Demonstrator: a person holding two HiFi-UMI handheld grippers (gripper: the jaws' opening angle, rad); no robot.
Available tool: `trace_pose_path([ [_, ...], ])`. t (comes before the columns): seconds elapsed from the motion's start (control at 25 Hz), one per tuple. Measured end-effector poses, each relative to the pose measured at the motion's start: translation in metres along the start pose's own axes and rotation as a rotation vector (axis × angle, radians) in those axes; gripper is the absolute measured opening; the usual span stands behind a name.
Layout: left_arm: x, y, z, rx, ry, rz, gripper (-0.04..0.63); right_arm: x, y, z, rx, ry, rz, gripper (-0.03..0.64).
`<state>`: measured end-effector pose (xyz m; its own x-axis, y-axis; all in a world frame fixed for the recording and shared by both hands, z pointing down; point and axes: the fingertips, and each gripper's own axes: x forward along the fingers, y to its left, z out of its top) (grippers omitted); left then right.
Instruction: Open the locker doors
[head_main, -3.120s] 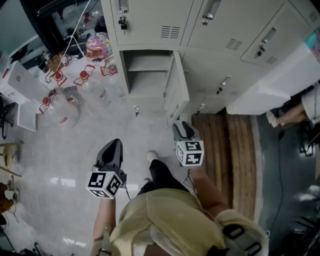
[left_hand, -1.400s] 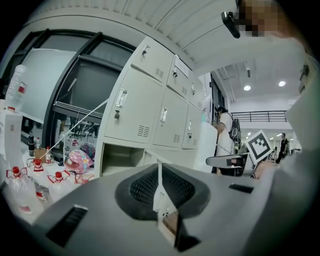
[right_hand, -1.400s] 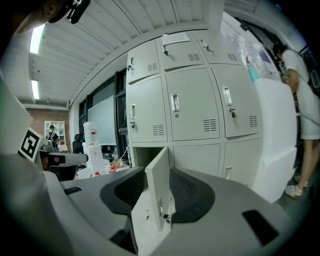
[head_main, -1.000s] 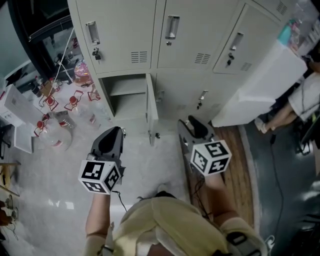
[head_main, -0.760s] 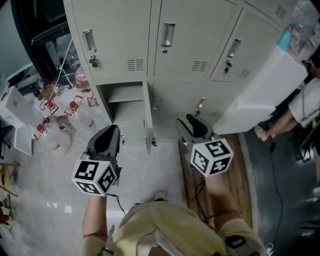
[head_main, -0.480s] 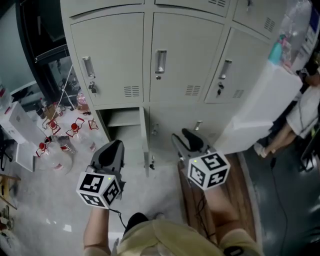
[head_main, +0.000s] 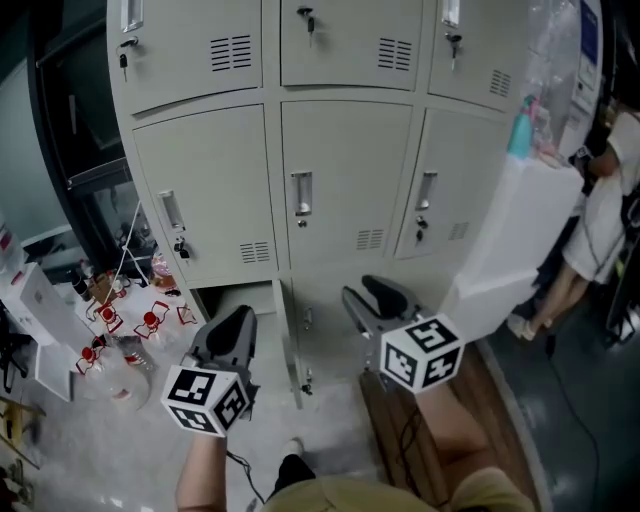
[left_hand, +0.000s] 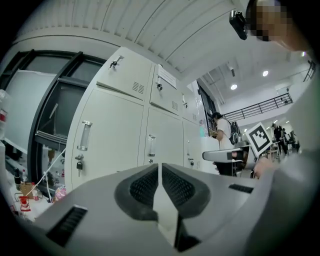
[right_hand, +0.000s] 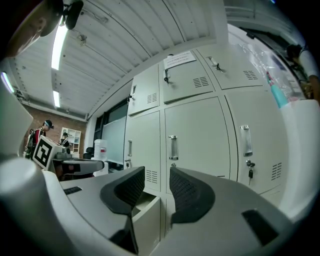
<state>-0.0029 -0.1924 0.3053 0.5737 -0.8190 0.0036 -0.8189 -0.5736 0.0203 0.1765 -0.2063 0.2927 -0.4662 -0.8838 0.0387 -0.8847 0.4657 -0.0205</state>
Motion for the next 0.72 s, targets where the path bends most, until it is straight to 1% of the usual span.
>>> trace_pose_path([
  [0.16, 0.022, 0.001, 0.028, -0.006, -0.026, -0.044, 0.003, 0.014, -0.003, 0.026, 0.002, -0.028, 0.01, 0.152],
  [0.32, 0.04, 0.005, 0.046, 0.008, -0.019, -0.079, 0.003, 0.029, -0.004, 0.05, 0.007, -0.057, 0.02, 0.152],
  [0.4, 0.047, 0.009, 0.054, 0.031, -0.025, -0.085, 0.003, 0.035, -0.008, 0.063, 0.013, -0.076, 0.022, 0.152],
  [0.52, 0.057, 0.016, 0.074, 0.066, -0.069, -0.092, 0.004, 0.046, -0.017, 0.089, 0.007, -0.112, 0.017, 0.152],
  [0.6, 0.065, 0.022, 0.088, 0.084, -0.107, -0.089, 0.005, 0.053, -0.022, 0.111, -0.019, -0.149, 0.009, 0.152],
  [0.72, 0.077, 0.032, 0.102, 0.124, -0.121, -0.082, 0.005, 0.063, -0.025, 0.141, -0.077, -0.206, -0.006, 0.153],
])
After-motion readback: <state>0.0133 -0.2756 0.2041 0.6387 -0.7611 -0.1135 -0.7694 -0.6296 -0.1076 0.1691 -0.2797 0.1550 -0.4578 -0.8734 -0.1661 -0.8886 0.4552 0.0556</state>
